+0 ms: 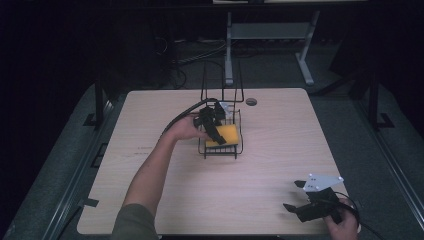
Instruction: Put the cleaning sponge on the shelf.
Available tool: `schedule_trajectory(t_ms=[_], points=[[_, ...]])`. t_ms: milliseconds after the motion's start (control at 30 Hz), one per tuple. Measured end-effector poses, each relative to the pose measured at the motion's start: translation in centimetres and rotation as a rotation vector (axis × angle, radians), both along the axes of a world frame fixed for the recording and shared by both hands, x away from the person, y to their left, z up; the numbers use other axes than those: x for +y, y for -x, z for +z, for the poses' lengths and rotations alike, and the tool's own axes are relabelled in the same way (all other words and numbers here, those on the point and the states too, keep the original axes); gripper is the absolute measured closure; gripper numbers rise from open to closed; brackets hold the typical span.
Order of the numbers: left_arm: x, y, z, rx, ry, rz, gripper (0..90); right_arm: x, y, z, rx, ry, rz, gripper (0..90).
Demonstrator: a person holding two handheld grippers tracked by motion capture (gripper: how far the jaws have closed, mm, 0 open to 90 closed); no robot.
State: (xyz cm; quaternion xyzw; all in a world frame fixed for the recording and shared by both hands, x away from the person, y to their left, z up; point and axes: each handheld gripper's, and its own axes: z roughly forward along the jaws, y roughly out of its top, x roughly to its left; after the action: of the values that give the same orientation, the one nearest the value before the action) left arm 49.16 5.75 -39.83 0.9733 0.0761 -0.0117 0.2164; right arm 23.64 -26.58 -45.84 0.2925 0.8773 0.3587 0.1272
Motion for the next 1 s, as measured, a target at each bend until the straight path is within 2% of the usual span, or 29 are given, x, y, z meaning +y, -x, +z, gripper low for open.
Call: schedule_trajectory(t_ms=[467, 833, 1000], points=[[0.3, 0.2, 0.9, -0.010, 0.024, 0.006, 19.7, 0.1, -0.1, 0.0, 0.007, -0.001, 0.001, 13.7], [0.0, 0.6, 1.0, -0.009, 0.013, -0.002, 19.1, 0.3, 0.0, 0.0, 0.004, -0.003, -0.001, 13.7], [0.0, 1.0, 1.2, -0.013, -0.004, -0.008, 19.2, 0.4, 0.1, 0.0, 0.000, 0.001, 0.009, 13.7]])
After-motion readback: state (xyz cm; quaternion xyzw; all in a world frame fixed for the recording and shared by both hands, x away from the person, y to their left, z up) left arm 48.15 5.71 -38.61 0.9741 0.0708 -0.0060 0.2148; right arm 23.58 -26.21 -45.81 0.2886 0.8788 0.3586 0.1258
